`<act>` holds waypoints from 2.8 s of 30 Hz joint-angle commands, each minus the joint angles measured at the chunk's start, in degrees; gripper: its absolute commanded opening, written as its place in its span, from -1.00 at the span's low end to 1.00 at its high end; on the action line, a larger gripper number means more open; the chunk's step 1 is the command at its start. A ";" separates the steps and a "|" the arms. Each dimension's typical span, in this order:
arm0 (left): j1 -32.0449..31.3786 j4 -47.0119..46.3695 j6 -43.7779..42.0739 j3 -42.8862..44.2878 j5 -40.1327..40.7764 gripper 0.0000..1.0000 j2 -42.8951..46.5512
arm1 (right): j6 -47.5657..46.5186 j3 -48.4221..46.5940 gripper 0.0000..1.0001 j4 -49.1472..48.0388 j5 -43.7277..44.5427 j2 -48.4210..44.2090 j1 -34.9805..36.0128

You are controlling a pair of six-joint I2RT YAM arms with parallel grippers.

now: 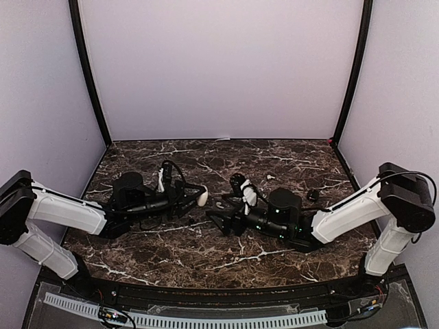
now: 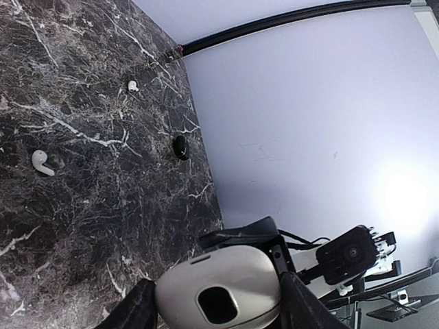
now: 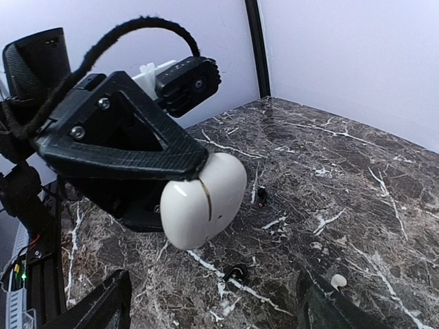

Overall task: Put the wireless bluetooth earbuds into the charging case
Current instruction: Pass from the left arm to the right, then pass from the right arm to the left

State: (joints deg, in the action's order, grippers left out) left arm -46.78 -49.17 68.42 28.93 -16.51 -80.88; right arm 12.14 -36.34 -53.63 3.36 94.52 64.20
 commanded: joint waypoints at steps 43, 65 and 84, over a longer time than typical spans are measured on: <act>-2.43 -4.67 4.70 0.09 3.40 0.83 -3.08 | 0.41 -5.36 -0.80 -3.69 8.08 4.34 1.53; 8.99 15.44 -51.81 -2.52 -14.56 0.95 17.12 | -4.38 -2.43 -0.94 37.71 -22.03 -17.86 -10.09; 9.23 -1.84 -60.91 -5.67 -15.50 0.98 8.45 | -13.53 -12.31 -0.92 58.08 -26.43 -18.41 -10.94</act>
State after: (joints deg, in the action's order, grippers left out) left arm -37.76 -48.84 11.29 22.39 -29.34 -72.16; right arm 0.45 -45.74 2.90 -20.88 75.07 53.56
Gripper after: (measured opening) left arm 0.990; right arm 0.192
